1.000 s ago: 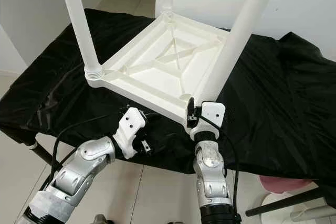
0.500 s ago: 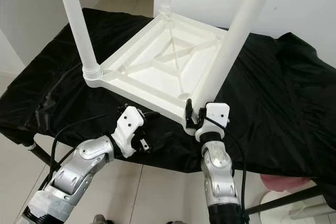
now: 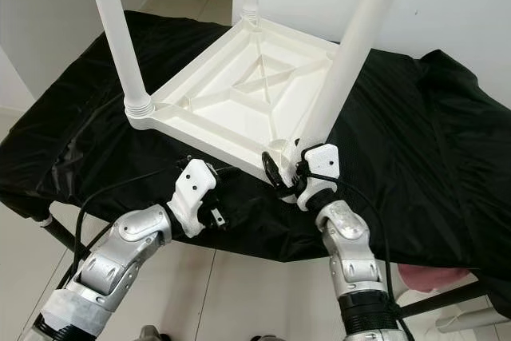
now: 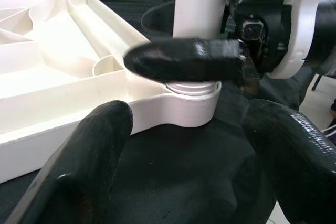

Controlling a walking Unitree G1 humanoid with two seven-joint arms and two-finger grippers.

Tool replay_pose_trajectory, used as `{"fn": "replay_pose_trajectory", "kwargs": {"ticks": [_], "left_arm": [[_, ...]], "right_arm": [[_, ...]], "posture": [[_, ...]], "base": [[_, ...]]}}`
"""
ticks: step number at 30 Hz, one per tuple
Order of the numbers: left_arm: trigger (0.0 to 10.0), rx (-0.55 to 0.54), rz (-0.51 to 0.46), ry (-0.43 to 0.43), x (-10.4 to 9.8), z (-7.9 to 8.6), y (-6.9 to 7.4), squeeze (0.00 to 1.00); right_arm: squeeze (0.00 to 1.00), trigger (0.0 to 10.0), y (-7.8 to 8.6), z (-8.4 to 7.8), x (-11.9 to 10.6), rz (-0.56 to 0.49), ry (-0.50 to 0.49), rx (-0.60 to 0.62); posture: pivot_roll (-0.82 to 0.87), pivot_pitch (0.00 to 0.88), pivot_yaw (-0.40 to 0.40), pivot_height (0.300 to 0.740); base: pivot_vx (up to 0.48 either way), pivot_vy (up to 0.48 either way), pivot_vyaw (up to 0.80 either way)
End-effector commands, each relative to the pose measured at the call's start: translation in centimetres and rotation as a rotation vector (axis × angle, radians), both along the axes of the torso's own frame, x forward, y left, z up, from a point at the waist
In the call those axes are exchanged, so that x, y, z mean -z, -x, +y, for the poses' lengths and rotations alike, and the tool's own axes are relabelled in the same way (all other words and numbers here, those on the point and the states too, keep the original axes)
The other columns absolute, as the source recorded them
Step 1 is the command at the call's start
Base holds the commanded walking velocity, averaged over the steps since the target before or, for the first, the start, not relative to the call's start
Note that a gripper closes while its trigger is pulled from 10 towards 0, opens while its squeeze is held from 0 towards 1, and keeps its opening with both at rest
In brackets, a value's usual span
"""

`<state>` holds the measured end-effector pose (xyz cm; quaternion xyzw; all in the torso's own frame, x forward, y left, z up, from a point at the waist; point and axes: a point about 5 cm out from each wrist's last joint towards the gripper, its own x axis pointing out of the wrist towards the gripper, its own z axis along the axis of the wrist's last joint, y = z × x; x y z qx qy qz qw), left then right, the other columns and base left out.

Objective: Building children table

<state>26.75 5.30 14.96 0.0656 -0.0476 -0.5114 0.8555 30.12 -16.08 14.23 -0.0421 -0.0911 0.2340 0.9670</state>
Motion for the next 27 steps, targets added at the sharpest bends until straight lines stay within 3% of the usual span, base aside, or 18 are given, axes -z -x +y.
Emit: {"fn": "replay_pose_trajectory", "kwargs": {"ticks": [1, 2, 3, 4, 18, 19, 20, 21, 27], "left_arm": [[10.0, -0.002, 0.007, -0.007, 0.1, -0.1, 0.2, 0.00], [10.0, -0.001, 0.006, -0.008, 0.1, -0.1, 0.1, 0.00], [10.0, 0.000, 0.006, -0.008, 0.1, -0.1, 0.1, 0.00], [10.0, 0.000, 0.005, -0.009, 0.1, -0.1, 0.1, 0.00], [10.0, 0.003, 0.003, -0.008, 0.1, -0.2, 0.0, 0.00], [10.0, 0.006, 0.005, -0.011, 0.1, -0.1, 0.0, 0.00], [10.0, 0.006, 0.005, -0.011, 0.1, -0.1, 0.0, 0.00], [10.0, 0.008, 0.006, -0.013, 0.2, -0.1, 0.0, 0.00], [10.0, 0.015, 0.007, -0.019, 0.3, -0.1, 0.1, 0.00]], "right_arm": [[0.00, 10.0, 0.0, -0.2, 0.4, 0.020, -0.001, -0.012], [0.00, 4.0, 0.0, -0.5, 0.6, 0.025, 0.025, -0.023], [0.00, 4.0, 0.0, -0.9, 0.8, 0.030, 0.044, -0.036], [0.00, 0.0, 0.0, -1.1, 1.2, 0.046, 0.057, -0.048], [0.00, 0.0, 0.5, -1.0, 2.3, 0.089, 0.010, -0.069], [0.00, 7.4, 0.5, -0.9, 2.3, 0.087, -0.003, -0.064], [0.00, 7.4, 0.5, -0.9, 2.3, 0.087, -0.003, -0.064], [0.00, 10.0, 0.6, -0.9, 2.2, 0.085, -0.019, -0.047], [0.00, 10.0, 0.6, -1.1, 2.0, 0.072, -0.045, 0.037]], "posture": [[0.03, 0.099, -0.072, 0.740], [0.03, 0.098, -0.071, 0.740], [0.03, 0.098, -0.071, 0.740], [0.03, 0.095, -0.072, 0.740], [0.03, 0.088, -0.061, 0.740], [0.02, 0.088, -0.058, 0.740], [0.02, 0.088, -0.058, 0.740], [0.02, 0.088, -0.057, 0.740], [0.02, 0.083, -0.056, 0.740]], "base": [[0.000, 0.000, 0.00], [0.000, 0.000, 0.00], [0.000, 0.000, 0.00], [0.000, 0.000, 0.00], [0.000, 0.000, 0.00], [0.000, 0.000, 0.00], [0.000, 0.000, 0.00], [0.000, 0.000, 0.00], [0.000, 0.000, 0.00]]}}
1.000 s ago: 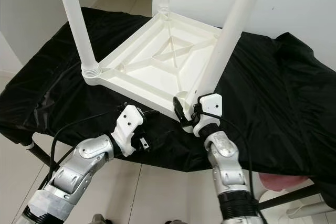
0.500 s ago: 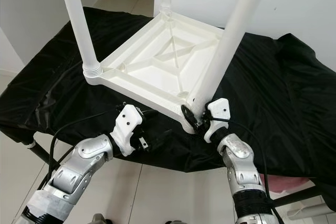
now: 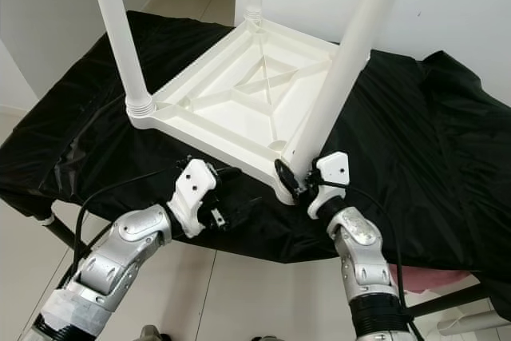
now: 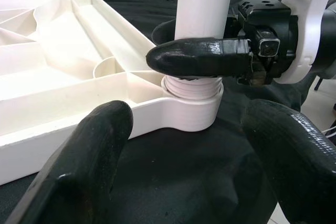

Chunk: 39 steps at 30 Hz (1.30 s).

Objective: Building children table

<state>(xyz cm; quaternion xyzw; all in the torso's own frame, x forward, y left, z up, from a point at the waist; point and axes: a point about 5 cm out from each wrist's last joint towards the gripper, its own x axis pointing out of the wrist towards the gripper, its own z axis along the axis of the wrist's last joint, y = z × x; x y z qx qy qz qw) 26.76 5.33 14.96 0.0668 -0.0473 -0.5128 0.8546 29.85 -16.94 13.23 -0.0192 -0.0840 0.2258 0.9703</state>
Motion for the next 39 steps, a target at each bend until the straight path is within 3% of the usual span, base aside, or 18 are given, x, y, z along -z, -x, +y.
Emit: {"fn": "replay_pose_trajectory", "kwargs": {"ticks": [1, 4, 14, 16, 19, 22, 27, 30, 36, 37, 39], "left_arm": [[10.0, 0.011, 0.007, -0.016, 0.3, -0.1, 0.1, 0.00], [10.0, 0.017, 0.009, -0.018, 0.4, -0.2, 0.1, 0.00], [10.0, 0.028, 0.012, -0.022, 0.6, -0.4, 0.2, 0.00], [10.0, 0.032, 0.012, -0.022, 0.6, -0.5, 0.2, 0.00], [10.0, 0.032, 0.012, -0.021, 0.6, -0.5, 0.2, 0.00], [10.0, 0.032, 0.012, -0.021, 0.7, -0.6, 0.2, 0.00], [10.0, 0.035, 0.012, -0.023, 0.7, -0.6, 0.2, 0.00], [10.0, 0.039, 0.012, -0.025, 0.7, -0.6, 0.3, 0.00], [10.0, 0.036, 0.010, -0.026, 0.7, -0.5, 0.2, 0.00], [10.0, 0.036, 0.011, -0.026, 0.7, -0.5, 0.2, 0.00], [10.0, 0.036, 0.011, -0.026, 0.7, -0.5, 0.3, 0.00]], "right_arm": [[0.00, 10.0, 0.4, -0.2, 1.0, 0.048, -0.003, 0.023], [0.00, 10.0, 0.5, -0.2, 1.2, 0.055, -0.024, 0.134], [0.00, 10.0, 0.5, -0.4, 1.6, 0.079, -0.044, 0.334], [0.00, 10.0, 0.9, 0.0, 1.7, 0.091, -0.087, 0.478], [0.00, 10.0, 1.0, 0.3, 1.7, 0.092, -0.093, 0.502], [0.00, 10.0, 1.4, 1.0, 1.8, 0.103, -0.120, 0.611], [0.00, 10.0, 1.5, 1.8, 2.1, 0.119, -0.148, 0.643], [0.00, 10.0, 1.5, 3.3, 2.1, 0.129, -0.142, 0.600], [0.00, 10.0, 1.6, 3.6, 2.0, 0.125, -0.139, 0.589], [1.00, 10.0, 1.6, 3.6, 1.8, 0.122, -0.148, 0.584], [1.00, 10.0, 1.5, 3.6, 1.7, 0.120, -0.154, 0.581]], "posture": [[0.02, 0.083, -0.056, 0.740], [0.02, 0.076, -0.058, 0.740], [0.01, 0.065, -0.059, 0.740], [0.02, 0.060, -0.065, 0.740], [0.02, 0.060, -0.065, 0.740], [0.03, 0.055, -0.068, 0.740], [0.03, 0.053, -0.063, 0.740], [0.03, 0.052, -0.063, 0.740], [0.04, 0.050, -0.065, 0.740], [0.04, 0.050, -0.065, 0.740], [0.04, 0.051, -0.064, 0.740]], "base": [[0.000, 0.000, 0.00], [0.000, 0.000, 0.00], [0.000, 0.000, 0.00], [0.000, 0.000, 0.00], [0.000, 0.000, 0.00], [0.000, 0.000, 0.00], [0.000, 0.000, 0.00], [0.000, 0.000, 0.00], [0.000, 0.000, 0.00], [0.000, 0.000, 0.00], [0.000, 0.000, 0.00]]}}
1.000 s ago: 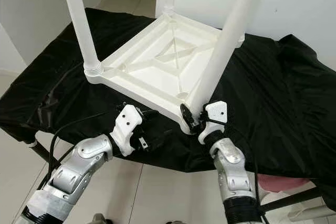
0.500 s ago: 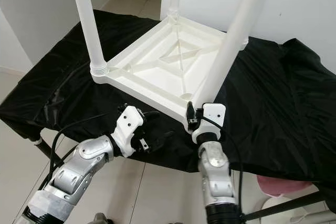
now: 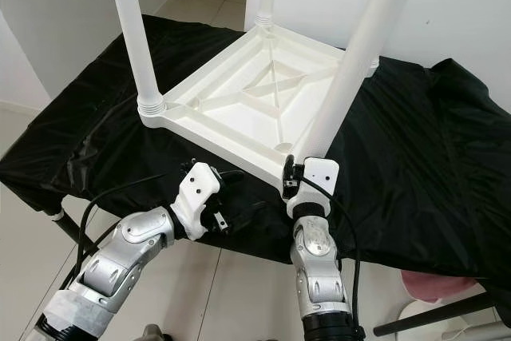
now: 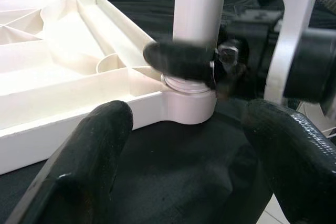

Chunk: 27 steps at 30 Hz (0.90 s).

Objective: Building children table

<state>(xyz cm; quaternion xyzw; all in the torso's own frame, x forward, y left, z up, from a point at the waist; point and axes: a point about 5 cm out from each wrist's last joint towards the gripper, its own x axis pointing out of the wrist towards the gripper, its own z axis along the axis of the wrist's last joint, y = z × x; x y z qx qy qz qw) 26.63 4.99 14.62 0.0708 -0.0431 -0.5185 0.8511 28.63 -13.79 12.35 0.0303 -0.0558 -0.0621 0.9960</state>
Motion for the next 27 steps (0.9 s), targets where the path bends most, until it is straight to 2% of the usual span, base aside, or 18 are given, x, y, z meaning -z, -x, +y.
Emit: {"fn": "replay_pose_trajectory", "kwargs": {"ticks": [1, 5, 7, 11, 13, 14, 15, 16, 17, 19, 20, 21, 22, 23, 26, 27], "left_arm": [[10.0, 0.023, 0.007, -0.014, 0.4, -0.2, 0.1, 0.00], [10.0, 0.028, 0.011, -0.015, 0.5, -0.2, 0.3, 0.00], [10.0, 0.030, 0.011, -0.017, 0.5, -0.2, 0.3, 0.00], [10.0, 0.028, 0.009, -0.017, 0.5, -0.2, 0.2, 0.00], [10.0, 0.029, 0.008, -0.016, 0.4, -0.2, 0.3, 0.00], [10.0, 0.029, 0.008, -0.016, 0.4, -0.2, 0.3, 0.00], [10.0, 0.030, 0.008, -0.017, 0.4, -0.2, 0.3, 0.00], [10.0, 0.030, 0.008, -0.017, 0.4, -0.2, 0.3, 0.00], [10.0, 0.029, 0.009, -0.019, 0.5, -0.1, 0.2, 0.00], [10.0, 0.029, 0.009, -0.019, 0.5, -0.1, 0.2, 0.00], [10.0, 0.027, 0.009, -0.021, 0.5, 0.0, 0.2, 0.00], [10.0, 0.027, 0.009, -0.021, 0.5, 0.0, 0.2, 0.00], [10.0, 0.026, 0.008, -0.024, 0.5, 0.2, 0.1, 0.00], [10.0, 0.025, 0.008, -0.027, 0.4, 0.2, 0.1, 0.00], [10.0, 0.026, 0.007, -0.028, 0.4, 0.3, 0.0, 0.00], [10.0, 0.026, 0.007, -0.029, 0.4, 0.2, 0.0, 0.00]], "right_arm": [[1.00, 10.0, 0.3, 0.5, 0.8, 0.041, -0.032, 0.007], [1.00, 10.0, 0.1, 0.2, 0.2, 0.010, -0.014, -0.038], [1.00, 10.0, 0.0, -0.5, -0.2, -0.019, 0.017, -0.106], [1.00, 10.0, 0.2, -1.0, -0.3, -0.036, 0.035, -0.165], [1.00, 10.0, 0.4, -1.5, -0.2, -0.050, 0.039, -0.262], [1.00, 10.0, 0.4, -1.5, -0.2, -0.050, 0.039, -0.262], [1.00, 10.0, 0.4, -2.1, -0.2, -0.063, 0.052, -0.325], [1.00, 10.0, 0.4, -2.1, -0.2, -0.063, 0.052, -0.325], [1.00, 10.0, 0.3, -3.0, -0.3, -0.075, 0.080, -0.373], [1.00, 10.0, 0.3, -3.0, -0.3, -0.075, 0.080, -0.373], [1.00, 10.0, 0.3, -3.7, -0.3, -0.083, 0.102, -0.403], [1.00, 10.0, 0.3, -3.7, -0.3, -0.083, 0.102, -0.403], [1.00, 10.0, 0.0, -4.5, -0.5, -0.081, 0.122, -0.441], [1.00, 9.4, -0.4, -5.0, -0.6, -0.073, 0.146, -0.503], [1.00, 9.9, -0.6, -5.2, -0.7, -0.062, 0.164, -0.554], [0.92, 10.0, -0.9, -5.3, -0.7, -0.050, 0.192, -0.606]], "posture": [[0.04, 0.051, -0.064, 0.740], [0.03, 0.049, -0.062, 0.740], [0.03, 0.049, -0.065, 0.740], [0.03, 0.049, -0.064, 0.740], [0.03, 0.049, -0.064, 0.740], [0.03, 0.049, -0.064, 0.740], [0.03, 0.050, -0.060, 0.740], [0.03, 0.050, -0.060, 0.740], [0.03, 0.051, -0.058, 0.740], [0.03, 0.051, -0.058, 0.740], [0.03, 0.051, -0.058, 0.740], [0.03, 0.051, -0.058, 0.740], [0.03, 0.052, -0.053, 0.740], [0.02, 0.053, -0.050, 0.740], [0.02, 0.052, -0.048, 0.740], [0.02, 0.051, -0.048, 0.740]], "base": [[0.000, 0.000, 0.00], [0.000, 0.000, 0.00], [0.000, 0.000, 0.00], [0.000, 0.000, 0.00], [0.000, 0.000, 0.00], [0.000, 0.000, 0.00], [0.000, 0.000, 0.00], [0.000, 0.000, 0.00], [0.000, 0.000, 0.00], [0.000, 0.000, 0.00], [0.000, 0.000, 0.00], [0.000, 0.000, 0.00], [0.000, 0.000, 0.00], [0.000, 0.000, 0.00], [0.000, 0.000, 0.00], [0.000, 0.000, 0.00]]}}
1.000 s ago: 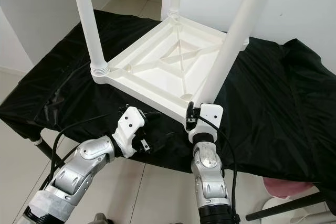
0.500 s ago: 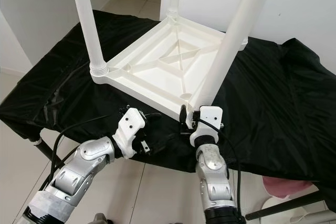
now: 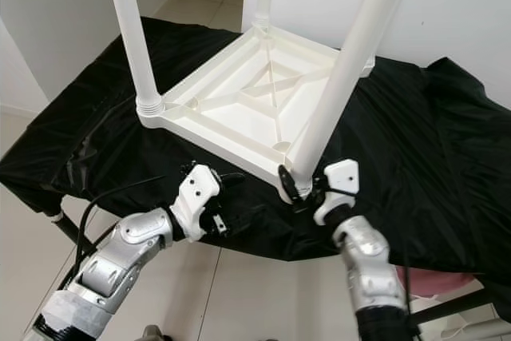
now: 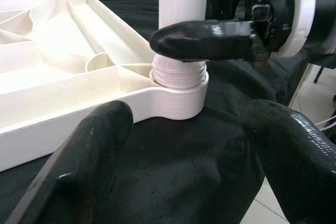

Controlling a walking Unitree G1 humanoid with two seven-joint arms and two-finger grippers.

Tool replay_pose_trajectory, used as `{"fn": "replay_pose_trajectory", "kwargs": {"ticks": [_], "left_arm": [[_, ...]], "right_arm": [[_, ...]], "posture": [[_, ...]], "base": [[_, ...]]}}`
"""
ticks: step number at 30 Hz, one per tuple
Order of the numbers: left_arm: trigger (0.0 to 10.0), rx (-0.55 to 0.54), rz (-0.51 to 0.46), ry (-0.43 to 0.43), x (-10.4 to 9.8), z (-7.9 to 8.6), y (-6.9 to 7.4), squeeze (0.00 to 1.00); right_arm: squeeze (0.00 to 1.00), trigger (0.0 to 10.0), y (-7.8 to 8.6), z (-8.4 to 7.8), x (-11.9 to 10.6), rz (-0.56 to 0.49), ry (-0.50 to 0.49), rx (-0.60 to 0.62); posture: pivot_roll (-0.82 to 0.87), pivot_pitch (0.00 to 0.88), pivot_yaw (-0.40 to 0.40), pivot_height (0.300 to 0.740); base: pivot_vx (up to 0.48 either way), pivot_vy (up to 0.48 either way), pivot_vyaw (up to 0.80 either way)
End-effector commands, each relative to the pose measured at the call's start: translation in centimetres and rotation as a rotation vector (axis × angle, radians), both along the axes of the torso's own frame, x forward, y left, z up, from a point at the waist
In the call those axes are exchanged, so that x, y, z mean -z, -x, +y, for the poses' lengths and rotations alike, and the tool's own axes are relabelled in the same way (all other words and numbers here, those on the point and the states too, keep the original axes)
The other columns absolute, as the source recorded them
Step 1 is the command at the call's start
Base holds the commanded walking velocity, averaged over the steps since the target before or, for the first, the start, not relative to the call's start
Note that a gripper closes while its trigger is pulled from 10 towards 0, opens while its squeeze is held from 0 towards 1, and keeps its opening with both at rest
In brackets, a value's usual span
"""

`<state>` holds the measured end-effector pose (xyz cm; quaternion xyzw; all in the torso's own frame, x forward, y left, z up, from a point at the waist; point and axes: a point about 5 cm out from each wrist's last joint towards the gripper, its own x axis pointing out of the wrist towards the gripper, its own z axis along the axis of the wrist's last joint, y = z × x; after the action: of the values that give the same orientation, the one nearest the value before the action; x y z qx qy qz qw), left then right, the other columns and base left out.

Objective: Building children table

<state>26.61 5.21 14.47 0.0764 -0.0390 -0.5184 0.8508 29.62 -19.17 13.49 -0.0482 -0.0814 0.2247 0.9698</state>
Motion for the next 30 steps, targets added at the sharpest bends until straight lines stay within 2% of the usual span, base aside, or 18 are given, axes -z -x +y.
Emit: {"fn": "replay_pose_trajectory", "kwargs": {"ticks": [1, 3, 10, 11, 29, 30], "left_arm": [[10.0, 0.027, 0.006, -0.015, 0.3, 0.0, 0.0, 0.00], [10.0, 0.029, 0.006, -0.013, 0.2, -0.1, 0.0, 0.00], [10.0, 0.029, 0.003, -0.014, 0.2, -0.1, -0.1, 0.00], [10.0, 0.028, 0.002, -0.015, 0.2, 0.0, -0.1, 0.00], [10.0, 0.035, 0.002, -0.018, 0.1, 0.0, -0.1, 0.00], [10.0, 0.035, 0.003, -0.018, 0.1, 0.0, -0.1, 0.00]], "right_arm": [[0.92, 10.0, 0.0, 0.1, 0.4, 0.016, 0.004, -0.038], [0.00, 10.0, -0.3, 0.3, 0.5, 0.029, 0.015, -0.097], [0.00, 9.8, -1.0, 0.8, 0.8, 0.041, 0.053, -0.169], [0.00, 0.0, -1.1, 0.7, 0.9, 0.040, 0.053, -0.173], [0.00, 0.0, -0.7, -0.3, 1.6, 0.053, 0.055, -0.171], [0.00, 10.0, -0.4, -0.2, 1.8, 0.060, 0.054, -0.167]], "posture": [[0.02, 0.051, -0.048, 0.740], [0.02, 0.050, -0.047, 0.740], [0.03, 0.045, -0.044, 0.740], [0.03, 0.045, -0.042, 0.740], [0.02, 0.053, -0.032, 0.740], [0.02, 0.056, -0.036, 0.740]], "base": [[0.000, 0.000, 0.00], [0.000, 0.000, 0.00], [0.000, 0.000, 0.00], [0.000, 0.000, 0.00], [0.000, 0.000, 0.00], [0.000, 0.000, 0.00]]}}
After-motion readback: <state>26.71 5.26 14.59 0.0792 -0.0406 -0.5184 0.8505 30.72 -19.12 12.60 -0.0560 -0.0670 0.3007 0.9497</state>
